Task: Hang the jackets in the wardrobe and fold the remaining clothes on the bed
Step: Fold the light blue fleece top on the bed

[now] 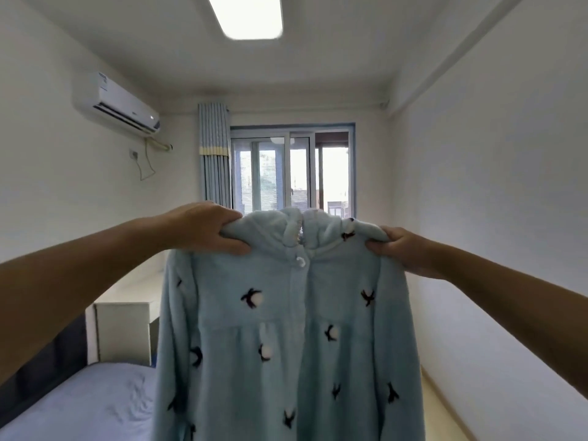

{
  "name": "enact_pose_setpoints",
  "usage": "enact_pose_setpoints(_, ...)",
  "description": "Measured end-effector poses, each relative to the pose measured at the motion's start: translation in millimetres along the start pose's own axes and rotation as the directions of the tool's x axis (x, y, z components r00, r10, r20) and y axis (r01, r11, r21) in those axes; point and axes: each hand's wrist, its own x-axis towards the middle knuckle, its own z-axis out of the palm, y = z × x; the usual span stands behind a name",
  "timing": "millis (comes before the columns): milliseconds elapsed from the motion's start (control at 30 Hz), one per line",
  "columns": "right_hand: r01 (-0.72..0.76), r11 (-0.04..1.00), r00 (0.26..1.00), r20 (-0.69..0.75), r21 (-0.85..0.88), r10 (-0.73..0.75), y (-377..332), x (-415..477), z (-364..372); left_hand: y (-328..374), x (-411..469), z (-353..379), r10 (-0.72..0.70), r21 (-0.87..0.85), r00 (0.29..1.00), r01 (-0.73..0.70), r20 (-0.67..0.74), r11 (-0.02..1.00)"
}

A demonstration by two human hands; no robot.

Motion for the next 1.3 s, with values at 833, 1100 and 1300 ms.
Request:
enact_pose_setpoints(833,-0.444,0.520,0.896,-0.370,-0.729,0.247,158.9,112.6,15.7,31.2,101.8,230.6,-0.555,-0.356,0.766,0.642,0.323,0.679)
enact_pose_setpoints(1100,-0.476,0.628,0.811,-0.032,-0.616,0.584,437.8,62.6,181.3,136.7,-33.2,531.3,-0.327,-0.357,0.638,0.704,0.697,0.614)
enact_pose_setpoints(1300,-0.500,0.542,0.468,0.315,-0.675,0.825,615.6,-144.5,334.8,247.6,-270.5,675.3,-0.130,-0.191,0.415,0.647,0.900,0.738)
